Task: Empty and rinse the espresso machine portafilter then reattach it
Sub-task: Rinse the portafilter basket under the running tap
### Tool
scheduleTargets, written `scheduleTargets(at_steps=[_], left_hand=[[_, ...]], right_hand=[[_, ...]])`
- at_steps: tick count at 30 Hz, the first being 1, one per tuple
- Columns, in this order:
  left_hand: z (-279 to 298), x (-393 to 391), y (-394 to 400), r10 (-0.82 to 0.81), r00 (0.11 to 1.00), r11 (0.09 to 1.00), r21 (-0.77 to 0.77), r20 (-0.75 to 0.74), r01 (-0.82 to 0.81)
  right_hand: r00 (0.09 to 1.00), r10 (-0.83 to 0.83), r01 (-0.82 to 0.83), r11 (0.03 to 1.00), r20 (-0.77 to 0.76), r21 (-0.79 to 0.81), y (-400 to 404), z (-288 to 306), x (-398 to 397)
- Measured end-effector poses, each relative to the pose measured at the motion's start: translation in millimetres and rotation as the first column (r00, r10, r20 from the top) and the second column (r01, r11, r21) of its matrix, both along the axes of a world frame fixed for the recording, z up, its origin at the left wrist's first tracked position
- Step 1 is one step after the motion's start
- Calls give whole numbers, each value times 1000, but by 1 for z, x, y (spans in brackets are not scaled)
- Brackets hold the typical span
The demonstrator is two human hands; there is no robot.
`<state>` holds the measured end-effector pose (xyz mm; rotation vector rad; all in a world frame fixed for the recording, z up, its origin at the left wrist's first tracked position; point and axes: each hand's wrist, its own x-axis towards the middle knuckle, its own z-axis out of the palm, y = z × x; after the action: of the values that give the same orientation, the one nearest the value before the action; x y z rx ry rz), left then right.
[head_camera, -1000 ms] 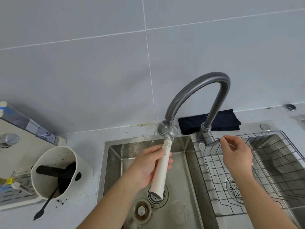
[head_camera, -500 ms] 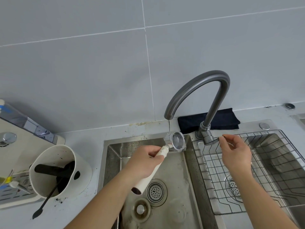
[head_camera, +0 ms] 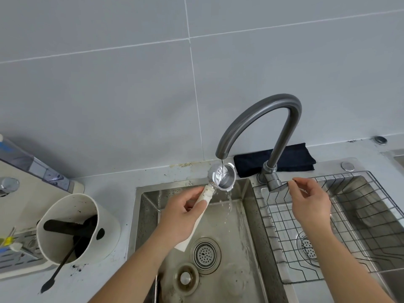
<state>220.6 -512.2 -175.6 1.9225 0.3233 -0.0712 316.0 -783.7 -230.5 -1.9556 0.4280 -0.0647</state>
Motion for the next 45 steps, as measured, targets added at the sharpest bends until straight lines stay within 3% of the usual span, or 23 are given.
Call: scheduleTargets(at_steps=[5,10,16,25,45], left_hand=[[-9,2,-9,128,991,966,-222,-44,-135],[-13,7,-22,192,965,850,-462,-176,-254],[-10,19,-34,197,939,717,-613,-281,-333],[-14,40,-40,218,891,599,-665,-399,-445],[0,90,-46,201,879,624,-635,-431,-454]], right_hand=[[1000,-1,1,1000,-2,1,0,0,0],[1000,-4,4,1000,-3,5,0,0,1],[1000,-9,9,1000,4,12,0,-3,1],[1000,-5,4,1000,13,25,-2,-5,1],[1000,-5,5,1000,11,18,-2,-7,1]])
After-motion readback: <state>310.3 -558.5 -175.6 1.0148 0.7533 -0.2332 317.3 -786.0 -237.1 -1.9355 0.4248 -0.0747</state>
